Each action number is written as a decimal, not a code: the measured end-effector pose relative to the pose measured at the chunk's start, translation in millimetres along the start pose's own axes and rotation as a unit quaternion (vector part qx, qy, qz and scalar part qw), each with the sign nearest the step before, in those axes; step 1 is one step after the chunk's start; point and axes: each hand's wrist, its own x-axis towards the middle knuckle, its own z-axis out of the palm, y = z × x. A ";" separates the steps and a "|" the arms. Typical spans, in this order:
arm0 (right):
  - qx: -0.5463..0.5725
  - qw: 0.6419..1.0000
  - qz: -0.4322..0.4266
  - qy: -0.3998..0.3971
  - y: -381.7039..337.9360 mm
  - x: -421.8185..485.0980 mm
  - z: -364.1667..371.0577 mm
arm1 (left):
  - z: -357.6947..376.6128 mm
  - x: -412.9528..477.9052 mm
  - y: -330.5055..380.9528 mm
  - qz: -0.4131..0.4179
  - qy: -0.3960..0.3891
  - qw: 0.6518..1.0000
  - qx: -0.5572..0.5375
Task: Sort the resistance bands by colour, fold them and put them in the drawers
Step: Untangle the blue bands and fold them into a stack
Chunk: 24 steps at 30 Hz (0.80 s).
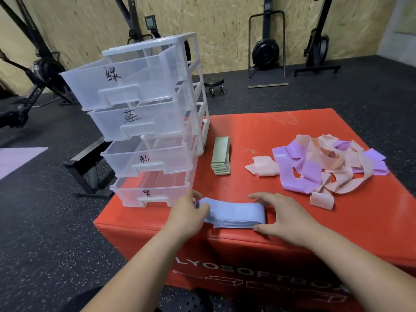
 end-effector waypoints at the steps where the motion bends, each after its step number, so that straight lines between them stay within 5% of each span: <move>1: -0.012 1.000 -0.002 -0.003 -0.3 0.3 -1.0 | 2.6 -1.7 -1.1 0.010 -0.001 0.999 0.036; 6: -0.054 0.998 -0.031 -0.009 -7.3 0.5 -1.1 | 12.2 -7.3 -3.9 0.081 0.007 0.980 0.183; 11: -0.041 0.999 -0.035 0.007 -11.2 0.2 3.1 | 9.4 -15.9 9.4 0.160 0.056 0.909 0.382; 14: -0.035 0.999 -0.016 0.016 -11.2 0.3 3.6 | 13.3 -5.9 8.4 0.284 0.058 0.904 0.313; 16: -0.036 0.999 -0.022 0.013 -11.1 1.1 3.1 | 18.5 -1.4 6.4 0.344 -0.027 0.902 0.261; 19: -0.034 0.999 -0.027 -0.008 -9.4 3.6 -1.5 | 25.2 4.2 5.9 0.338 -0.134 0.892 0.269; 24: -0.023 0.998 -0.037 -0.042 -8.1 11.6 -15.6 | 20.7 18.8 12.4 0.355 -0.099 0.892 0.262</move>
